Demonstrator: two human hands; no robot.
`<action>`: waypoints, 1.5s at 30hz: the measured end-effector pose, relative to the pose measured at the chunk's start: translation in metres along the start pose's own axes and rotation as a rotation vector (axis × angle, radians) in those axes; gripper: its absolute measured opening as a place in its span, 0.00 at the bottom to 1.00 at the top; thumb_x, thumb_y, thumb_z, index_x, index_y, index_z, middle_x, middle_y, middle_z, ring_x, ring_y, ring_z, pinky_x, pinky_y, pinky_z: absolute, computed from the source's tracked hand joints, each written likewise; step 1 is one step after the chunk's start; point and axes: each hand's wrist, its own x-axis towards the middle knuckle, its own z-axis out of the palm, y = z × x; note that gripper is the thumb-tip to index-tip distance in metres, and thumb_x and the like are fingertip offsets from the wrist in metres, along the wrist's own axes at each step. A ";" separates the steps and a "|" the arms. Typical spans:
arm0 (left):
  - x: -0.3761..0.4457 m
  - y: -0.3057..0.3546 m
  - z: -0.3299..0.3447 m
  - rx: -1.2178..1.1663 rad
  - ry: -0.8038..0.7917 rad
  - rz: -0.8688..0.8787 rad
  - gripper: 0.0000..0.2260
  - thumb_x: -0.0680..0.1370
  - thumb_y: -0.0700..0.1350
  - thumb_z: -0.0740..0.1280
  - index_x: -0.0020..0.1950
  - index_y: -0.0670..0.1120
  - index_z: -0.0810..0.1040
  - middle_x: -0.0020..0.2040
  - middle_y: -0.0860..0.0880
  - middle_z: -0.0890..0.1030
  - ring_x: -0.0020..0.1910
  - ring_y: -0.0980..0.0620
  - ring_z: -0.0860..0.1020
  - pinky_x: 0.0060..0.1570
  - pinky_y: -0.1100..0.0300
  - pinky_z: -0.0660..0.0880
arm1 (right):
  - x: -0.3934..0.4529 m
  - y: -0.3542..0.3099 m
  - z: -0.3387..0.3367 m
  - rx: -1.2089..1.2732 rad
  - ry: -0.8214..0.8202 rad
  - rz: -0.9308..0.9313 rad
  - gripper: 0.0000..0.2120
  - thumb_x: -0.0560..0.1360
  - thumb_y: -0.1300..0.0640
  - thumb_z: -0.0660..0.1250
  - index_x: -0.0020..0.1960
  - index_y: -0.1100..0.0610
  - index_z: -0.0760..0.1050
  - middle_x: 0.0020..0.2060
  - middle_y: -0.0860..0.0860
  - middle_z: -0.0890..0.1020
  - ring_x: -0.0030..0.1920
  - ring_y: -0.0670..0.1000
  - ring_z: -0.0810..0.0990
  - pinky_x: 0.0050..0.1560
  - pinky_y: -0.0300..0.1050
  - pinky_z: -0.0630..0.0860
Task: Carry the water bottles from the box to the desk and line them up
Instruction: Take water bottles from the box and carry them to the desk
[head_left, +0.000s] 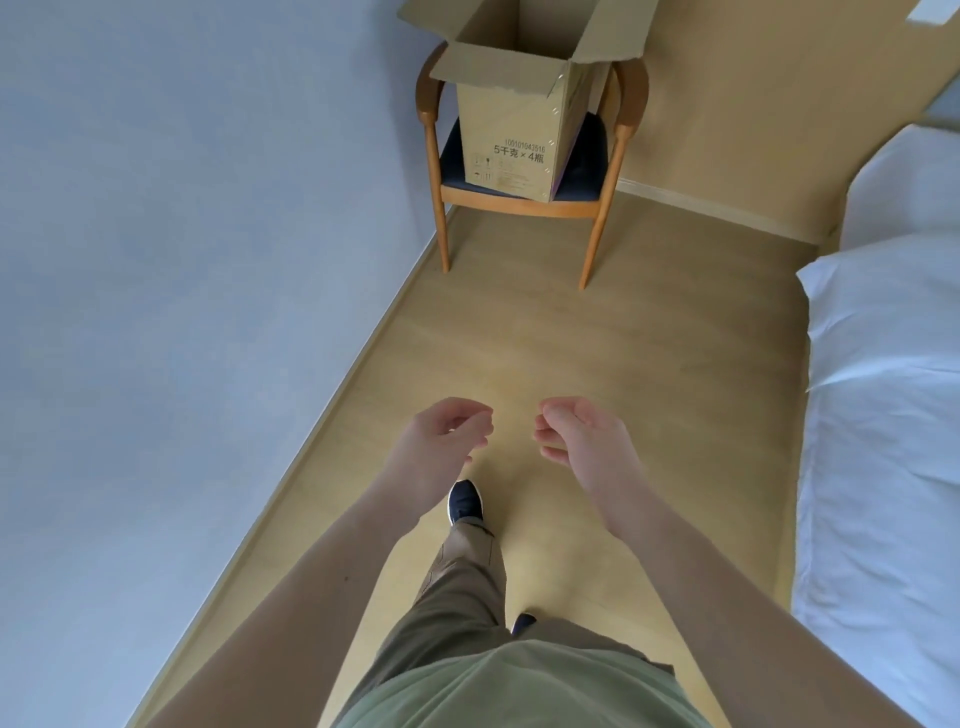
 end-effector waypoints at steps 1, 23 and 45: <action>0.014 0.005 -0.003 0.002 -0.010 0.002 0.05 0.81 0.49 0.68 0.51 0.54 0.84 0.47 0.55 0.86 0.50 0.57 0.84 0.58 0.49 0.81 | 0.012 -0.006 0.002 -0.003 0.009 0.006 0.09 0.81 0.53 0.64 0.53 0.53 0.82 0.44 0.47 0.85 0.49 0.47 0.85 0.54 0.43 0.82; 0.266 0.131 -0.102 0.085 -0.159 0.077 0.06 0.81 0.53 0.66 0.54 0.57 0.82 0.46 0.61 0.85 0.48 0.61 0.83 0.58 0.51 0.81 | 0.220 -0.160 0.075 0.077 0.139 0.015 0.07 0.82 0.54 0.64 0.53 0.52 0.81 0.46 0.49 0.85 0.51 0.48 0.85 0.55 0.45 0.81; 0.517 0.282 -0.091 0.084 -0.152 0.075 0.05 0.81 0.51 0.67 0.53 0.56 0.83 0.47 0.58 0.86 0.49 0.60 0.84 0.57 0.52 0.82 | 0.474 -0.308 0.046 0.157 0.144 0.016 0.07 0.81 0.54 0.65 0.53 0.52 0.82 0.44 0.48 0.86 0.53 0.52 0.85 0.59 0.49 0.82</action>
